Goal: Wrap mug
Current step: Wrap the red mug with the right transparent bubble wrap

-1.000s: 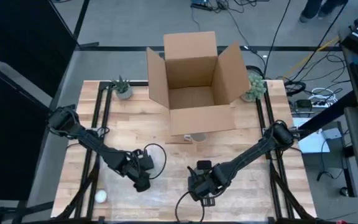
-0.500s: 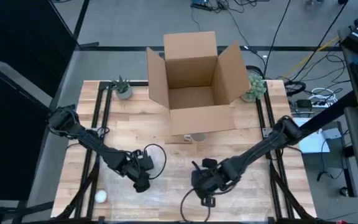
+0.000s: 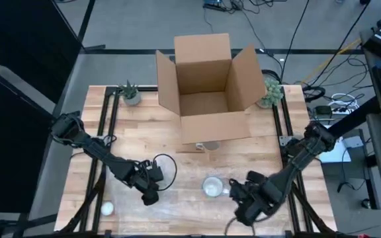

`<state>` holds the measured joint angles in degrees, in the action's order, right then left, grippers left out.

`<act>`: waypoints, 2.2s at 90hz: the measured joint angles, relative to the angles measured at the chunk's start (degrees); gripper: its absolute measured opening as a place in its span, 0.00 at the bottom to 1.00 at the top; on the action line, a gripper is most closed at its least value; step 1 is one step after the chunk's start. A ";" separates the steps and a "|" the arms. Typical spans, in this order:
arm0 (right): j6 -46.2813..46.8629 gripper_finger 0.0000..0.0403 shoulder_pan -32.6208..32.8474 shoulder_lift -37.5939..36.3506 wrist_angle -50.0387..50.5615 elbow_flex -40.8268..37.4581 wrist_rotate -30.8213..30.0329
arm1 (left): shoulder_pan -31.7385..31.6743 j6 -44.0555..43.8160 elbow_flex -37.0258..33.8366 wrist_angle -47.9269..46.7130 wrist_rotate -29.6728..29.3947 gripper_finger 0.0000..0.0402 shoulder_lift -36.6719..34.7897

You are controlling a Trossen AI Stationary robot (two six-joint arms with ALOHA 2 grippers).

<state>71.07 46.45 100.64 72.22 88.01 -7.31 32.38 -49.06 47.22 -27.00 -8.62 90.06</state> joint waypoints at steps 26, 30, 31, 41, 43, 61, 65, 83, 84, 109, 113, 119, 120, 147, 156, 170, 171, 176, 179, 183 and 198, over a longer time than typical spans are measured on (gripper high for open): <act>19.26 0.52 10.09 0.02 -2.10 -9.26 -0.05 | -0.07 0.42 0.00 -0.02 0.27 0.37 0.00; 20.73 0.52 11.25 0.02 -3.49 -10.69 0.13 | -0.11 0.42 0.00 -0.02 0.35 0.37 0.00; 21.01 0.52 11.52 0.02 -3.85 -11.01 0.15 | -0.15 0.42 0.00 -0.02 0.39 0.37 0.00; 22.16 0.52 14.01 0.02 -8.71 -13.95 0.21 | -0.17 0.33 0.00 -0.02 1.16 0.37 0.00; 22.57 0.52 14.35 0.02 -9.22 -14.49 0.21 | -0.15 0.33 0.00 -0.02 1.16 0.37 0.00; 18.31 0.52 16.34 0.02 -13.00 -19.77 4.40 | -0.15 0.04 0.00 0.04 1.14 0.37 0.00; 17.20 0.52 17.01 0.02 -14.08 -20.86 6.02 | -0.15 0.04 0.00 0.07 1.11 0.37 0.00; 16.28 0.52 20.33 0.06 -15.13 -24.33 7.73 | -0.15 0.33 0.00 0.10 1.21 0.37 0.00; 16.28 0.52 20.50 0.06 -15.14 -24.50 7.73 | -0.15 0.33 0.00 0.10 1.25 0.37 0.00; 17.84 0.50 24.33 0.03 -18.23 -30.42 9.49 | -0.15 0.28 0.00 0.83 1.44 0.37 0.00; 18.81 0.47 24.27 -0.18 -18.99 -31.15 9.93 | -0.15 0.28 0.00 1.10 1.46 0.37 0.00; 19.95 0.39 24.14 -0.22 -19.63 -31.88 10.03 | -0.09 0.26 0.09 1.09 1.51 0.37 0.00; 19.98 0.38 24.08 -0.22 -19.75 -31.94 10.04 | -0.07 0.26 0.13 1.05 1.51 0.37 0.00; 14.22 0.03 21.43 0.08 -18.97 -28.27 6.70 | -0.11 3.13 3.65 0.96 1.97 0.37 0.00; 13.31 0.01 20.55 0.08 -15.82 -25.13 1.43 | -0.11 4.53 5.39 1.06 1.88 0.37 0.00; 9.65 0.01 18.28 0.08 -9.03 -18.62 -9.56 | -0.15 6.50 7.60 1.20 0.40 0.37 0.00; 9.41 0.01 18.03 0.08 -8.58 -18.13 -10.46 | -0.15 6.66 7.70 1.25 0.19 0.37 0.00; 7.86 0.00 16.79 0.08 -6.80 -15.62 -15.25 | -0.17 7.43 7.96 2.13 -0.81 0.37 0.00; 6.47 0.00 16.00 0.07 -5.81 -14.29 -18.41 | -0.17 7.51 7.98 3.05 -1.29 0.37 0.00; 4.23 0.00 14.92 0.06 -5.07 -12.71 -22.98 | -0.17 7.76 7.98 4.03 -1.99 0.37 0.00; -8.86 0.00 9.02 0.03 -10.39 -9.85 -36.39 | -0.20 9.49 7.98 6.87 -4.36 0.37 0.00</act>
<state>62.20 55.47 100.68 61.83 78.16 -43.70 32.18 -39.57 55.20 -20.13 -12.98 90.06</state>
